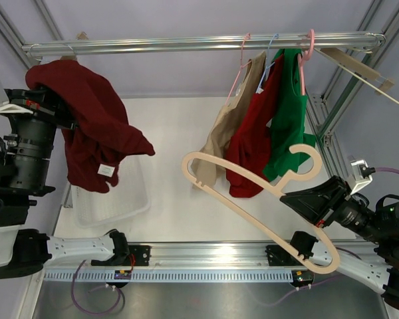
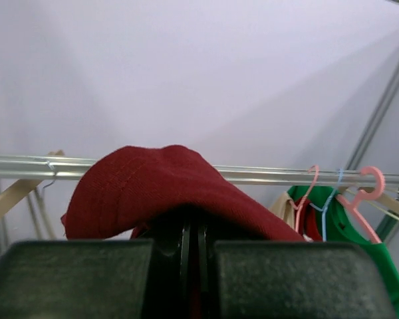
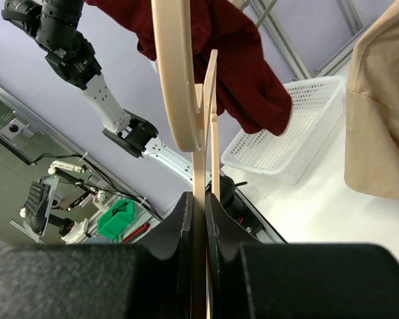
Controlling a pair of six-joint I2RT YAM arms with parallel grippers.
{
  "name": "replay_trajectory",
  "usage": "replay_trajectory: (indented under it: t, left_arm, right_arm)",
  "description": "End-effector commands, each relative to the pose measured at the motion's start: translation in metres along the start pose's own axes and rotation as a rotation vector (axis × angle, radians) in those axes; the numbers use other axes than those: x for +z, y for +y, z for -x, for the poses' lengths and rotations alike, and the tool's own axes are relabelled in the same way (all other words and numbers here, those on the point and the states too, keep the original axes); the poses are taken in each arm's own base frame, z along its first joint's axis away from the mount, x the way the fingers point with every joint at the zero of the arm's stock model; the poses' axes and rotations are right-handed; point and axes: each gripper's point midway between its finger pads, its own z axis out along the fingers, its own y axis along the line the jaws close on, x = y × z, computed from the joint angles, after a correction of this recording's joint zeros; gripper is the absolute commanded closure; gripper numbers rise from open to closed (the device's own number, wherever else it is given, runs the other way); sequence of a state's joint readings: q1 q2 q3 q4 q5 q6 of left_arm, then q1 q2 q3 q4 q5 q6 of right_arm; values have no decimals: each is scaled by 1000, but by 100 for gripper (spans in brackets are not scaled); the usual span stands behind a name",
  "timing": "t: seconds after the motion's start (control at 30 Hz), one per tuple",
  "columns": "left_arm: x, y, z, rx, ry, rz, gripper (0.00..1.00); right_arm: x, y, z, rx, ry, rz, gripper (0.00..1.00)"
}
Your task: Remove the t-shirt from the hanger
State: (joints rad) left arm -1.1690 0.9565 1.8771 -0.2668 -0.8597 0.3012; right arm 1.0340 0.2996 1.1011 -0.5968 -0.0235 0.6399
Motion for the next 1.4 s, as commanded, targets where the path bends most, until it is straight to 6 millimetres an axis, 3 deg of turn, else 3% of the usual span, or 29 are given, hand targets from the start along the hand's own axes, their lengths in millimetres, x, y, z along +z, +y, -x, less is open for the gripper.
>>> replay_trajectory:
  t: [0.0, 0.03, 0.1, 0.13, 0.2, 0.23, 0.3, 0.33, 0.4, 0.43, 0.53, 0.63, 0.67, 0.73, 0.83, 0.97, 1.07, 1.1, 1.2, 1.23, 1.27, 1.33, 1.37]
  left_arm:
    - [0, 21, -2, 95, 3, 106, 100]
    - [0, 19, -16, 132, 23, 115, 100]
    - [-10, 37, -21, 128, 23, 174, 100]
    - [-12, 32, -48, 178, 62, 173, 100]
    - [-27, 54, -57, 142, 50, 231, 100]
    - [-31, 54, -86, 170, 78, 265, 100]
    - [-46, 73, -101, 180, 78, 313, 100]
    - [-50, 77, -124, 224, 109, 339, 100]
    - [-59, 90, -136, 199, 110, 386, 100]
    - [-62, 90, -156, 247, 149, 383, 100]
    - [-67, 99, -186, 247, 194, 449, 100]
    - [-83, 122, -229, 304, 314, 567, 100]
    - [-85, 126, -235, 232, 300, 597, 100]
    - [-102, 146, -248, 257, 334, 681, 100]
    - [-129, 176, -248, 286, 342, 839, 100]
    - [-148, 190, -249, 314, 348, 914, 100]
    - [-155, 196, -261, 356, 374, 929, 99]
    - [-155, 196, -262, 362, 378, 934, 96]
    - [-154, 197, -268, 371, 394, 946, 74]
    - [-153, 196, -272, 361, 409, 933, 67]
    - [-153, 196, -274, 360, 415, 932, 53]
    - [-155, 197, -273, 347, 415, 929, 36]
    - [-154, 196, -271, 328, 406, 924, 22]
  right_arm:
    - [13, -1, 1, -15, 19, -19, 100]
    - [17, -3, -3, -21, 34, -25, 100]
    - [26, -9, -10, -26, 66, -47, 100]
    - [28, -11, -12, -25, 73, -52, 100]
    - [34, -14, -14, -31, 84, -67, 100]
    - [37, -16, -16, -34, 94, -75, 100]
    - [40, -17, -16, -42, 101, -80, 100]
    - [44, -18, -18, -43, 113, -88, 100]
    - [47, -15, -17, -51, 121, -78, 100]
    - [52, -16, -19, -54, 131, -83, 100]
    - [60, -14, -17, -61, 133, -75, 100]
    - [68, -14, -17, -63, 140, -78, 100]
    - [69, -14, -17, -66, 141, -80, 100]
    - [72, -14, -15, -71, 142, -86, 100]
    - [77, -16, -14, -87, 148, -103, 100]
    - [92, -19, -12, -115, 158, -120, 100]
    - [108, -17, -12, -129, 163, -105, 100]
    - [112, -14, -8, -133, 153, -101, 100]
    - [128, -18, -2, -155, 155, -138, 100]
    - [137, -28, -4, -165, 161, -186, 100]
    - [140, -32, 7, -183, 127, -227, 100]
    - [152, -47, 4, -203, 142, -292, 100]
    - [156, -50, 11, -216, 120, -323, 100]
